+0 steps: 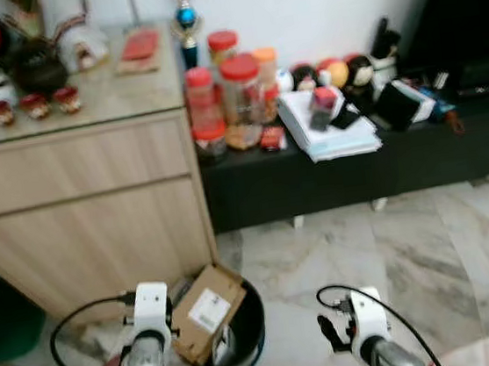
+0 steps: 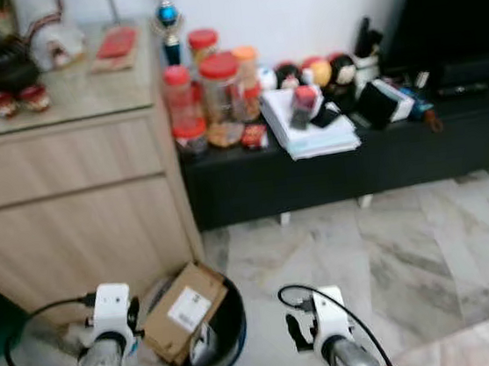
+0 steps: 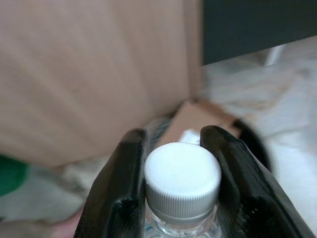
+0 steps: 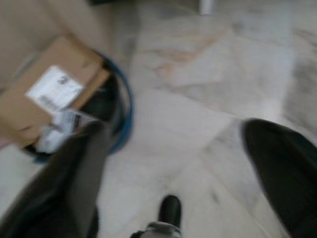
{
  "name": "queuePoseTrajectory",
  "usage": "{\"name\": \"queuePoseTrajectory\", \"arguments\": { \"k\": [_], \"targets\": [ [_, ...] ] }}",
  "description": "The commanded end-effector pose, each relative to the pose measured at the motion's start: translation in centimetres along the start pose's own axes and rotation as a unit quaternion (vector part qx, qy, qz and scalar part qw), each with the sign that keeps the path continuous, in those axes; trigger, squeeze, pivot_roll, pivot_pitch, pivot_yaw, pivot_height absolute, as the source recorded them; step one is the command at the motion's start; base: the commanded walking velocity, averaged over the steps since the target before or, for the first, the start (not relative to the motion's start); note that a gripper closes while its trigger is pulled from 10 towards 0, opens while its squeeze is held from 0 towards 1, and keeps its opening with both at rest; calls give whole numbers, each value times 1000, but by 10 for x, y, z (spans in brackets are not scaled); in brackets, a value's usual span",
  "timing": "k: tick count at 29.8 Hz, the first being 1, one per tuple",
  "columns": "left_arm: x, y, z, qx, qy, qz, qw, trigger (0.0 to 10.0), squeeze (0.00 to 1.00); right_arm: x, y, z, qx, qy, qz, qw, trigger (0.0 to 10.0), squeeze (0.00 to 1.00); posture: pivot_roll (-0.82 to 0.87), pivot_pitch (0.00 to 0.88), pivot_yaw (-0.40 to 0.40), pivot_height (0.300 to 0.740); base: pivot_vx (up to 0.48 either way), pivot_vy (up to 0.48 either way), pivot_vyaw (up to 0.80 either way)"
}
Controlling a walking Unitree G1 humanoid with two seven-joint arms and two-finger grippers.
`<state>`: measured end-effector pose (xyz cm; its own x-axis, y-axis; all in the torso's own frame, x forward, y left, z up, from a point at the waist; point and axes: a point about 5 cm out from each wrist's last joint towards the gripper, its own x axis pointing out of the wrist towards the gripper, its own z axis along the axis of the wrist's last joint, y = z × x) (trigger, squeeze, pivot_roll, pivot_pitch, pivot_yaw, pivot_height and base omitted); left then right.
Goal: Picking trash to rubbish bin
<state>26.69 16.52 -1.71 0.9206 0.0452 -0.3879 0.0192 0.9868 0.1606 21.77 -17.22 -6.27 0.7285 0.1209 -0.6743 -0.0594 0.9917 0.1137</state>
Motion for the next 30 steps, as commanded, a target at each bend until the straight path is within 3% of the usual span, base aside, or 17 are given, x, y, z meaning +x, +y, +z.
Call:
{"name": "queuePoseTrajectory", "arguments": {
  "k": [1, 11, 19, 25, 30],
  "targets": [
    [1, 13, 2, 13, -7, 14, 1000, 10000, 0, 1, -1, 7, -4, -9, 1, 1000, 10000, 0, 32, 68, -33, 740, 349, 0, 0],
    [2, 9, 2, 18, -1, 2, 1000, 10000, 0, 6, 7, 21, -14, -30, 21, 999, 10000, 0, 28, 72, -35, 740, 91, 0, 0],
    [5, 7, 9, 23, -9, 0, 1000, 10000, 0, 14, 26, 50, -26, -69, 73, 995, 10000, 0, 28, 73, -37, 740, 0, 0, 0],
    [13, 5, 28, 41, -44, -3, 998, 10000, 0, 18, 50, 78, -36, -104, 144, 983, 10000, 0, 26, 77, -43, 740, 0, 0, 0],
    [18, 3, 41, 44, -62, -4, 997, 10000, 0, 19, 60, 90, -48, -123, 171, 976, 10000, 0, 25, 77, -45, 740, 0, 0, 0]
  ]
}}
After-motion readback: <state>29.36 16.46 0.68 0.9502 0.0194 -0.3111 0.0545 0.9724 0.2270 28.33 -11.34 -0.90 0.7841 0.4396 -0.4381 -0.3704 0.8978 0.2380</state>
